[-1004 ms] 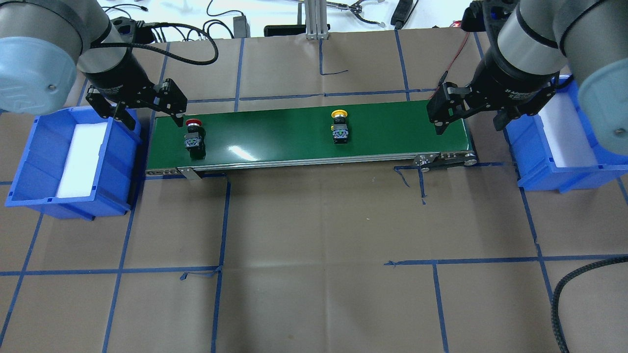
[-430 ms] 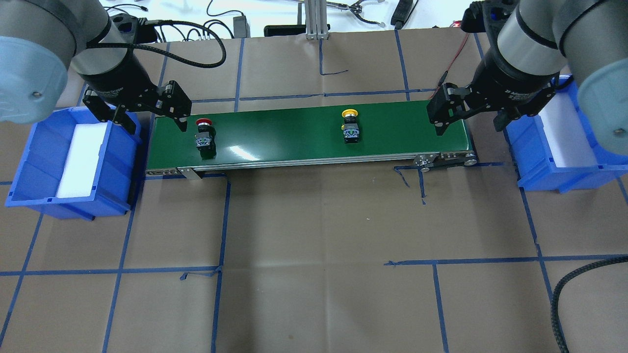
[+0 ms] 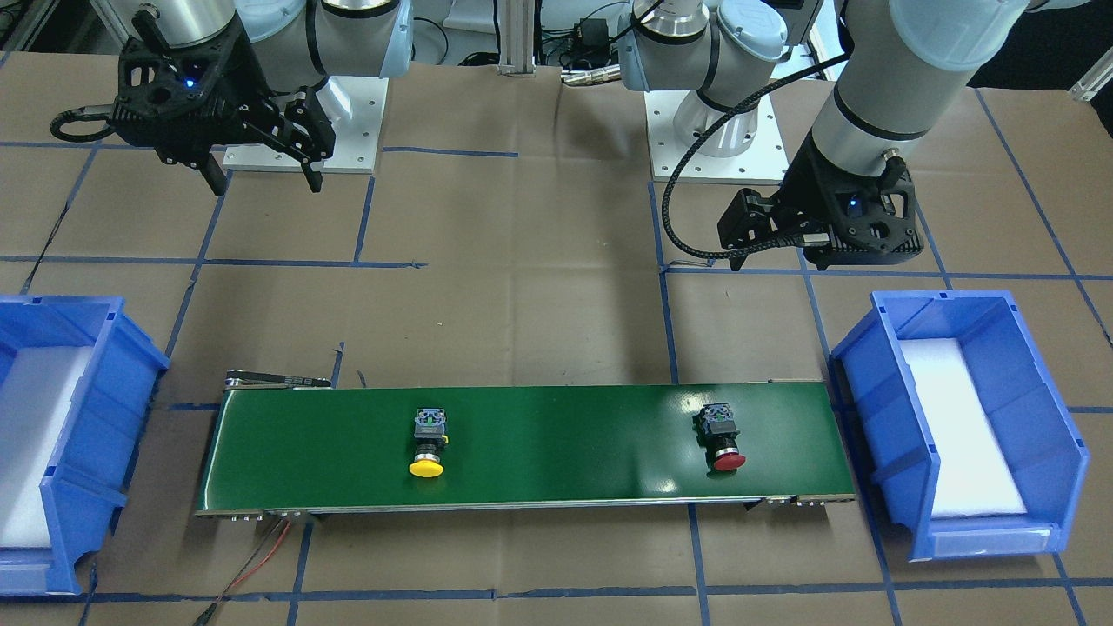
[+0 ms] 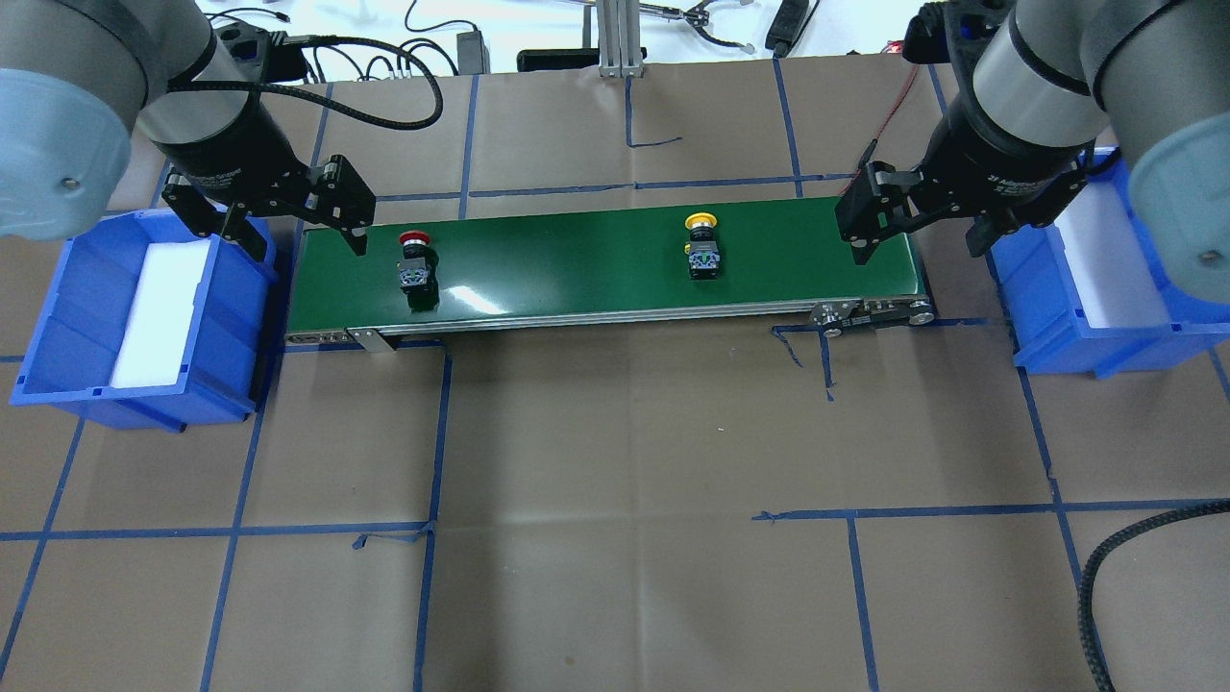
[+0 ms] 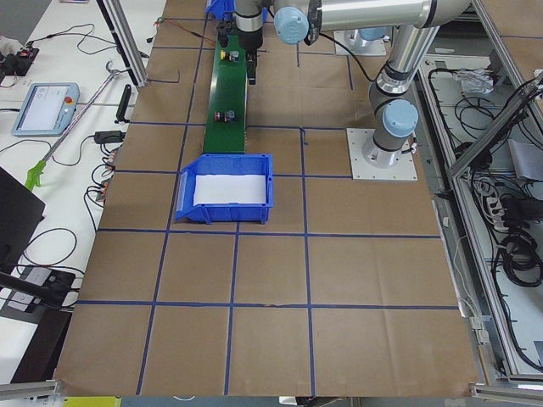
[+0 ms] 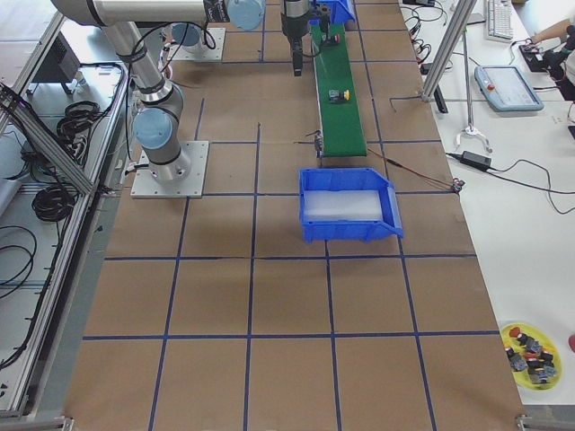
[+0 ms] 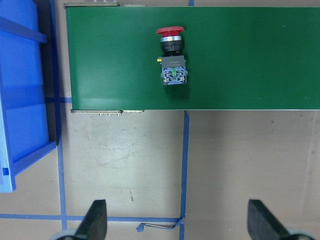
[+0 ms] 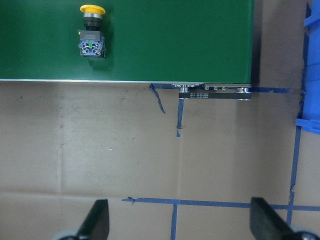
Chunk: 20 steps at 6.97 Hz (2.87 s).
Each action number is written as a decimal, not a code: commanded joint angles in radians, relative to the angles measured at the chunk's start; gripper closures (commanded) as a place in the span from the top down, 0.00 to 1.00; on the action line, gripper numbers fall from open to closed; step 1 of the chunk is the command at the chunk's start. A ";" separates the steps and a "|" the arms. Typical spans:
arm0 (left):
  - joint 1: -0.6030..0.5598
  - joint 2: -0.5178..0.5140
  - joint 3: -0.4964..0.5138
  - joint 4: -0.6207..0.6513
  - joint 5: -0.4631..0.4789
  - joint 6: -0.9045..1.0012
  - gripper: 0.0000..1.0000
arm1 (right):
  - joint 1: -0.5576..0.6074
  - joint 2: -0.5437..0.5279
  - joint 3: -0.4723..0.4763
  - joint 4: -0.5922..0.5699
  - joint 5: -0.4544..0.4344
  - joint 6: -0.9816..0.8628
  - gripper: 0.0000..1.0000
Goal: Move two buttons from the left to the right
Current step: 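Raise the left gripper above the belt end and hold still, then lower the right gripper onto the yellow button at the belt end and grasp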
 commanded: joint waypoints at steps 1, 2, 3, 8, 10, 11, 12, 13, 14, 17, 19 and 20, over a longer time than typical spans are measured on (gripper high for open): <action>0.000 0.000 -0.001 0.000 -0.001 0.000 1.00 | 0.000 0.006 0.000 -0.001 -0.001 0.000 1.00; 0.000 0.000 -0.001 0.002 -0.001 0.000 1.00 | 0.000 0.008 0.000 -0.002 -0.001 -0.001 1.00; 0.000 0.000 -0.001 0.002 -0.004 0.000 1.00 | 0.000 0.009 -0.001 -0.005 -0.001 -0.001 1.00; 0.000 0.000 -0.001 0.005 -0.009 -0.002 1.00 | -0.006 0.242 -0.009 -0.290 0.003 -0.018 1.00; -0.002 0.000 -0.001 0.005 -0.011 -0.002 1.00 | -0.006 0.345 -0.030 -0.442 0.005 -0.004 1.00; 0.000 0.000 -0.001 0.005 -0.011 -0.003 1.00 | -0.003 0.376 -0.037 -0.520 0.020 -0.001 1.00; 0.000 0.000 -0.001 0.005 -0.011 -0.003 1.00 | 0.000 0.411 -0.032 -0.521 0.019 -0.003 1.00; 0.000 0.000 -0.001 0.005 -0.011 -0.003 1.00 | 0.003 0.455 -0.032 -0.521 0.020 -0.001 1.00; 0.000 0.000 -0.001 0.005 -0.011 -0.003 1.00 | 0.003 0.489 -0.028 -0.525 0.020 -0.001 0.99; 0.000 0.000 -0.001 0.005 -0.011 -0.003 1.00 | 0.014 0.511 -0.014 -0.530 0.020 0.008 0.99; 0.000 0.000 -0.001 0.005 -0.011 -0.003 1.00 | 0.014 0.528 -0.014 -0.530 0.025 0.005 0.99; 0.000 0.000 -0.001 0.005 -0.011 -0.003 1.00 | 0.012 0.561 -0.015 -0.531 0.026 0.005 0.96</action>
